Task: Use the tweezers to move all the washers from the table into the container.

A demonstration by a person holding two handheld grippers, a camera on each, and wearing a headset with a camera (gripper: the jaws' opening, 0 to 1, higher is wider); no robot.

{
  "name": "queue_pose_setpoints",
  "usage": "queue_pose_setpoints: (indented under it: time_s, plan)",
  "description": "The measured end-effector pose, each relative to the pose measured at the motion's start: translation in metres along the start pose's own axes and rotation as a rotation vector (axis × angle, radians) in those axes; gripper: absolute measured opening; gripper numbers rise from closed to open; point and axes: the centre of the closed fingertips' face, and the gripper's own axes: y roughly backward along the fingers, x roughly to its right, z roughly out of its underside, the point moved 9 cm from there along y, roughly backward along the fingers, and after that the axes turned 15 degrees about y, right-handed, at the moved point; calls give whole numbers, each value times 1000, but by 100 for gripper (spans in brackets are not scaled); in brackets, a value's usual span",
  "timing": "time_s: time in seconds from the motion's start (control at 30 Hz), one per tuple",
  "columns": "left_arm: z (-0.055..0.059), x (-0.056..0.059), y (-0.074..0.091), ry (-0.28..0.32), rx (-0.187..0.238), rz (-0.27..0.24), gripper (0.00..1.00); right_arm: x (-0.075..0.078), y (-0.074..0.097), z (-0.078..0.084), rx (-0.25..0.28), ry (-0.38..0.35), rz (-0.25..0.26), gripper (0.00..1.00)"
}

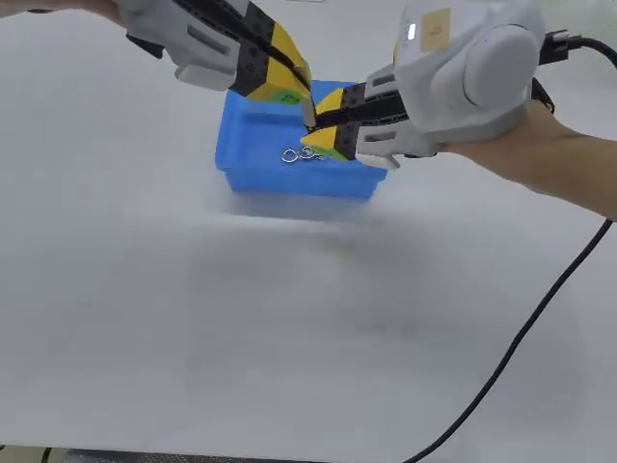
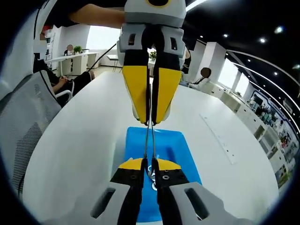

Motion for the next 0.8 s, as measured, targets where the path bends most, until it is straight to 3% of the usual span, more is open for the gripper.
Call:
queue_pose_setpoints:
  time_s: [0.37, 0.8]
  plan:
    - [23, -18, -17, 44, -34, -8, 6, 2, -27, 22, -38, -26, -43, 10]
    - [25, -17, -20, 50, -30, -6, 6, 0, -27, 26, -50, -66, -68, 11]
